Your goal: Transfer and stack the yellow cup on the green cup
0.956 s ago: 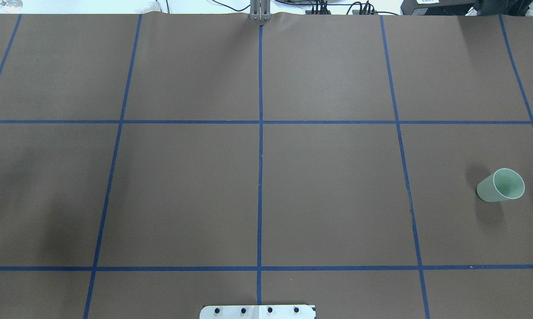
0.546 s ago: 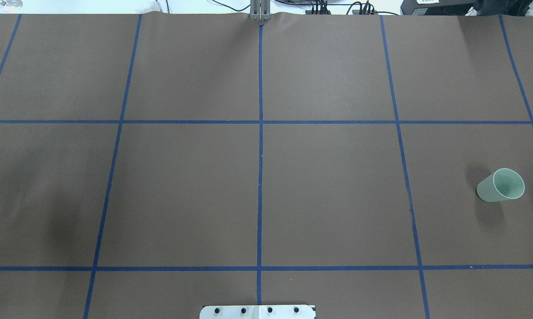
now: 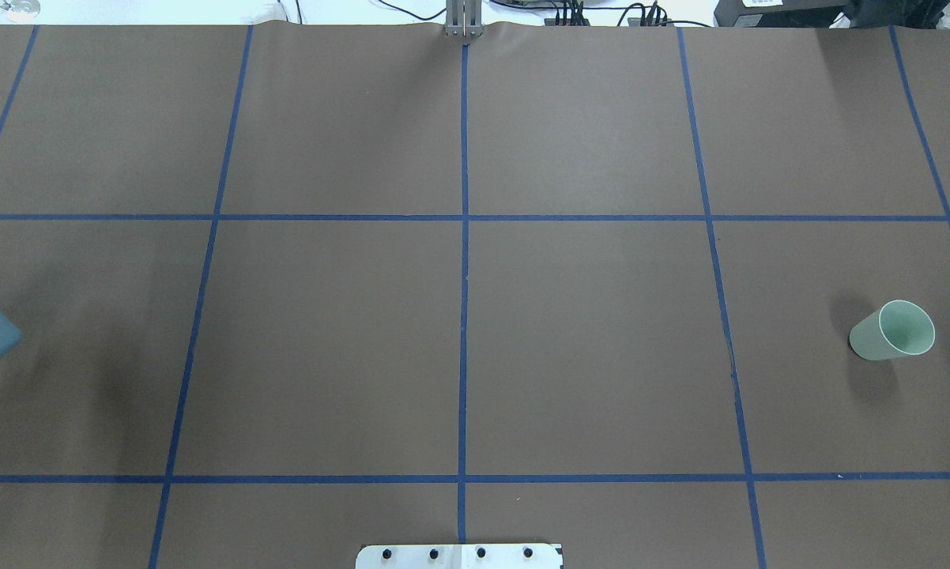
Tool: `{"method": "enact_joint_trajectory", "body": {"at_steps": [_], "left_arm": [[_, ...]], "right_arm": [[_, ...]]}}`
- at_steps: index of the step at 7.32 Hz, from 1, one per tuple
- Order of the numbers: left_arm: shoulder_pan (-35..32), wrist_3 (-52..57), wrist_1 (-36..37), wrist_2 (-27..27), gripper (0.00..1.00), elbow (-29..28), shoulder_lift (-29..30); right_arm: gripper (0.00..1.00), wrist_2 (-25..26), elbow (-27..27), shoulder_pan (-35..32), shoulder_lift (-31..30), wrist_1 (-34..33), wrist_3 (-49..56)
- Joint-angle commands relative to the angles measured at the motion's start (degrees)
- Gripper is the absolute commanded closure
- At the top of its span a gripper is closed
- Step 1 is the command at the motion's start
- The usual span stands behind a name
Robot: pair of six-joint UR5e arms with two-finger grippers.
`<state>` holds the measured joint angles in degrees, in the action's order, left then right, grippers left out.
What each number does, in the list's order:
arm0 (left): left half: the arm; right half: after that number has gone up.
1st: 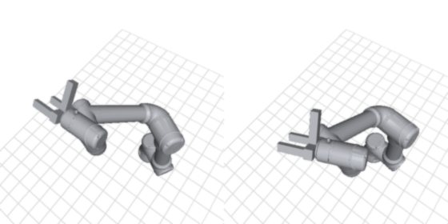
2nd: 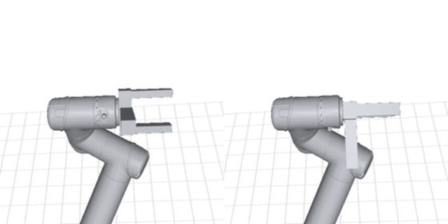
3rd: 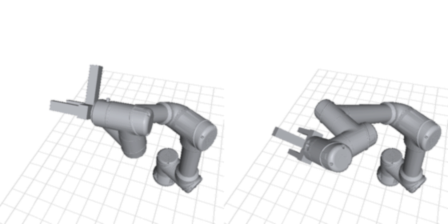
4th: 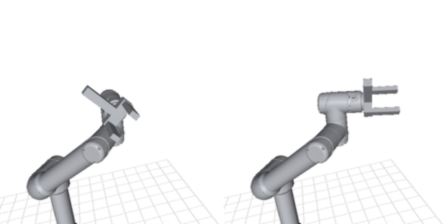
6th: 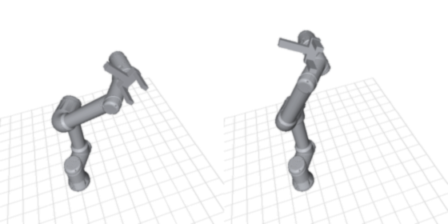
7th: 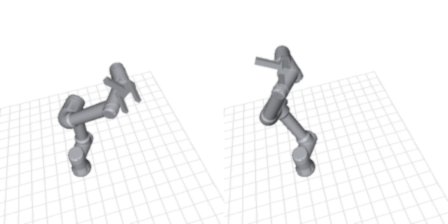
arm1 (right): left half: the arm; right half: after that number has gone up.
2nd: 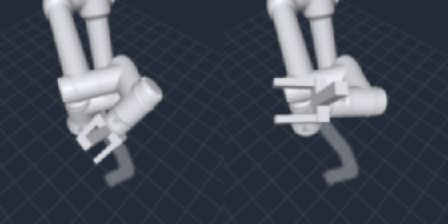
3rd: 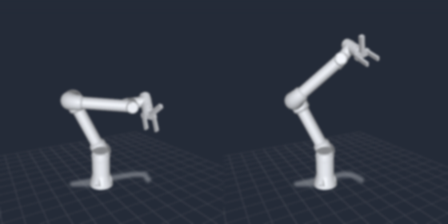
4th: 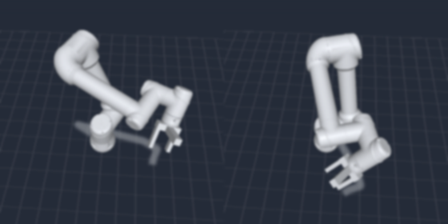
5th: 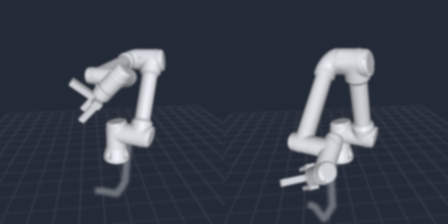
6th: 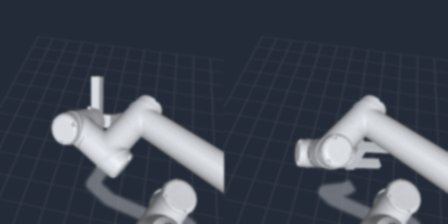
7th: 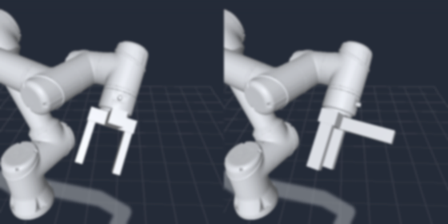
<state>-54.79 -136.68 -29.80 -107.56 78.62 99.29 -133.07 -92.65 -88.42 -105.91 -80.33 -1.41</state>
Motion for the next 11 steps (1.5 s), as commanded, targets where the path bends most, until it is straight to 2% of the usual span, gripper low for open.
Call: {"method": "enact_joint_trajectory", "body": {"at_steps": [1,4,8,11], "left_arm": [[0.82,0.01,-1.04,-2.38,0.00,-2.15,1.16],[1.70,-0.07,-7.62,-5.19,0.00,-8.73,0.38],[3.45,-0.87,-7.82,-11.34,0.00,-11.99,-1.63],[4.77,-1.13,-7.91,-14.32,0.00,-12.00,-4.01]], "right_arm": [[0.00,0.00,-0.08,0.00,0.09,0.00,0.00],[0.00,-0.09,0.36,0.00,-0.09,2.46,0.00],[0.00,-0.09,0.36,0.00,-0.17,2.55,0.00],[0.00,-0.09,0.28,0.00,-0.09,2.55,0.00]]}}
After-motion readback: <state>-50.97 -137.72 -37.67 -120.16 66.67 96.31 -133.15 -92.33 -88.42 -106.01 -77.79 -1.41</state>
